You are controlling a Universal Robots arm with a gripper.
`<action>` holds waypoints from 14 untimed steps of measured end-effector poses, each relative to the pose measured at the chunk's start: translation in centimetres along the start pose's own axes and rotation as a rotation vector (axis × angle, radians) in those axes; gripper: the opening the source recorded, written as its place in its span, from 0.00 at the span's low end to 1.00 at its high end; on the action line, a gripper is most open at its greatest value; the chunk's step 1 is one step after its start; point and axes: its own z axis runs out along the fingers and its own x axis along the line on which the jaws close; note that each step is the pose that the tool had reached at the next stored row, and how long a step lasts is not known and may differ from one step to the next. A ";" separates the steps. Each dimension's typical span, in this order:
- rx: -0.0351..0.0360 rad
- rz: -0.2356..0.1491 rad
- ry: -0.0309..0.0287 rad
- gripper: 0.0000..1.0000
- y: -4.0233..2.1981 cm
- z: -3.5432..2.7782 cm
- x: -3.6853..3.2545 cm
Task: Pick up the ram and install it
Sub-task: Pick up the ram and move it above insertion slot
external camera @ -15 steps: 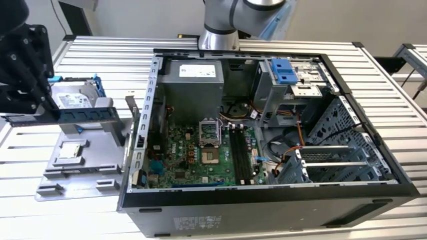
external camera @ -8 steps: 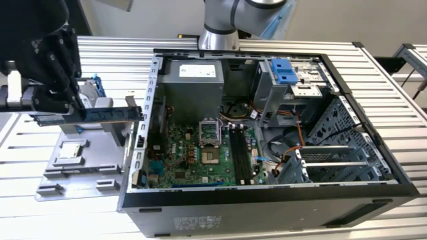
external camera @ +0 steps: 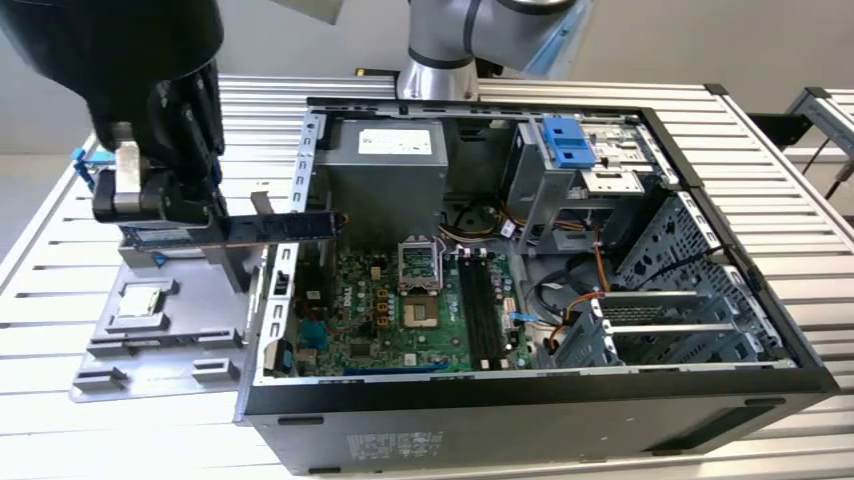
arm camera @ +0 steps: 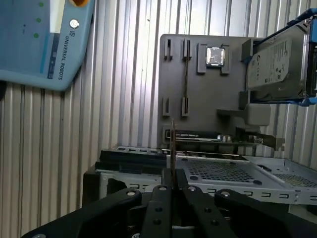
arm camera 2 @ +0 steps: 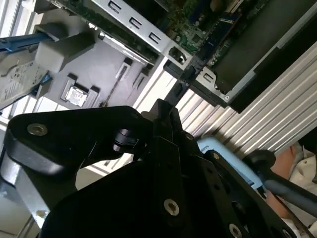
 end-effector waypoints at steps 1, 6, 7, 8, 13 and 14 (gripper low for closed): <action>0.0000 0.000 0.0001 0.00 -0.45 -0.02 0.02; -0.0001 -0.003 0.0002 0.00 -2.73 -0.09 0.16; -0.0001 -0.003 0.0001 0.00 -3.17 -0.10 0.18; -0.0002 -0.004 0.0001 0.00 -3.62 -0.12 0.21; -0.0003 -0.006 0.0002 0.00 -5.92 -0.19 0.34; -0.0004 -0.006 0.0003 0.00 -6.34 -0.21 0.36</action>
